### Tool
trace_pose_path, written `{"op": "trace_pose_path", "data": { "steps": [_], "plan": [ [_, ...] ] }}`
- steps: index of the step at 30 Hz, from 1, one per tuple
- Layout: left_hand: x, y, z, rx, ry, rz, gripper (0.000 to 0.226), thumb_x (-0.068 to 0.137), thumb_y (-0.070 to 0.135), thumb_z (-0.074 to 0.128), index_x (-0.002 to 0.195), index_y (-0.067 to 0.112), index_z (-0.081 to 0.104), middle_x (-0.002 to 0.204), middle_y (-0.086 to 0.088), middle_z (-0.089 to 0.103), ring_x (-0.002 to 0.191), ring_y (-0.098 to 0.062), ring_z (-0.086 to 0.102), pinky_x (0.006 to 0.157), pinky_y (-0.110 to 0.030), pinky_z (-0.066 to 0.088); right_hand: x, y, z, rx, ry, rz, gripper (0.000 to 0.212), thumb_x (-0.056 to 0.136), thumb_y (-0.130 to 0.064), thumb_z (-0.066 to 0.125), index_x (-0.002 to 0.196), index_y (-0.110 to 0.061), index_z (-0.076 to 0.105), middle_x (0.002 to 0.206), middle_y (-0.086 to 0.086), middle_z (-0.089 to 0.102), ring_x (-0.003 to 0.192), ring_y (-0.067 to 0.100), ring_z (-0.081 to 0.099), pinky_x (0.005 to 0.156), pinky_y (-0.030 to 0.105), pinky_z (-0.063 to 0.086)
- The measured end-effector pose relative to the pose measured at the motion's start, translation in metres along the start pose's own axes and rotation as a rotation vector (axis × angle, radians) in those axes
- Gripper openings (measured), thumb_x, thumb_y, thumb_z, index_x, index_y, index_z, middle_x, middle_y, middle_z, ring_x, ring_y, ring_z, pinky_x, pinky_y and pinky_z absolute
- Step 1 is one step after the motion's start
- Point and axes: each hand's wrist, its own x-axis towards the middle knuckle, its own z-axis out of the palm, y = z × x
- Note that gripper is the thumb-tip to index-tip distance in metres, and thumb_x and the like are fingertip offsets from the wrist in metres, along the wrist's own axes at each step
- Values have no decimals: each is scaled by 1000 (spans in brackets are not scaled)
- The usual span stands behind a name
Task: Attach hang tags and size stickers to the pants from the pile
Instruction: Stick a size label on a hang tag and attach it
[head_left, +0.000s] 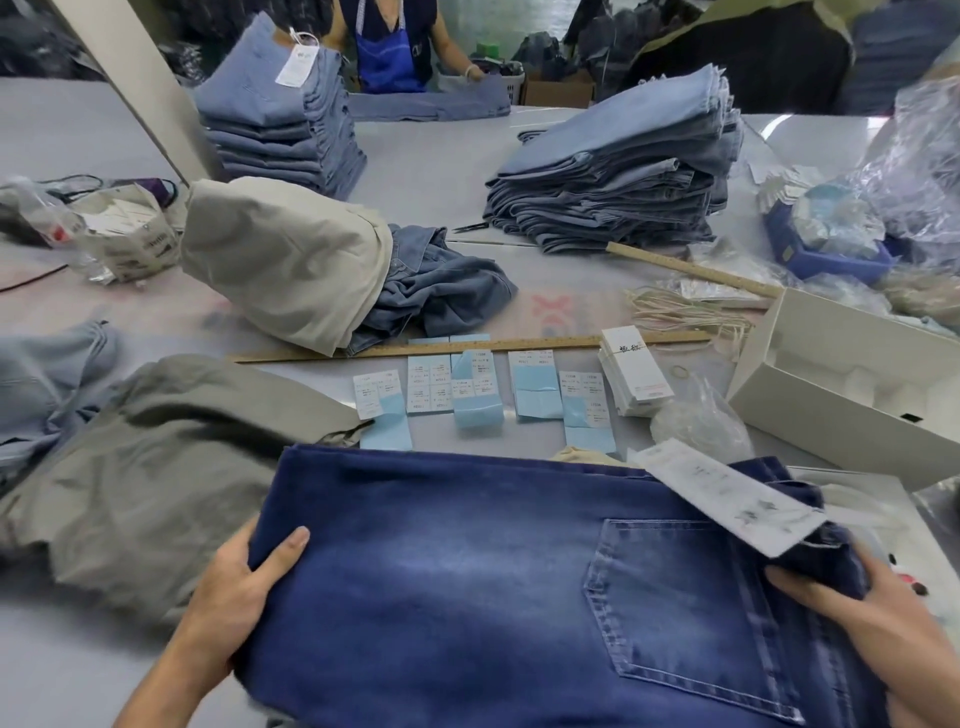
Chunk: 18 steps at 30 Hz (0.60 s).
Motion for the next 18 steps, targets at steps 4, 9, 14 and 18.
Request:
{"op": "trace_pose_path", "data": {
  "steps": [4, 9, 14, 18],
  "plan": [
    [3, -25, 4, 125, 28, -116, 26, 82, 35, 81, 97, 15, 74, 89, 7, 79, 85, -13, 74, 70, -20, 56, -3, 25, 35, 2, -94, 49, 68, 73, -1, 85, 136, -11, 59, 126, 4, 68, 118, 21, 60, 96, 27, 49],
    [1, -58, 10, 502, 81, -224, 37, 90, 42, 74, 109, 11, 67, 108, -9, 73, 109, -35, 66, 85, -38, 50, 10, 53, 54, 49, -48, 89, 65, 77, -5, 85, 136, -8, 58, 127, 10, 68, 113, 21, 61, 99, 28, 45],
    [-6, -18, 27, 830, 303, 340, 67, 91, 29, 70, 150, 10, 45, 149, -20, 46, 135, -41, 46, 111, -57, 40, 19, 35, 51, -168, 192, -46, 76, 88, -10, 76, 151, -11, 34, 142, 24, 46, 124, 35, 52, 105, 39, 43],
    [-14, 29, 78, 858, 302, 702, 70, 94, 44, 52, 158, 23, 35, 165, -8, 29, 150, -29, 32, 120, -48, 28, 1, -15, 73, -474, 391, -696, 56, 97, -31, 47, 149, -10, 43, 150, 15, 41, 139, 33, 40, 116, 50, 32]
  ]
}}
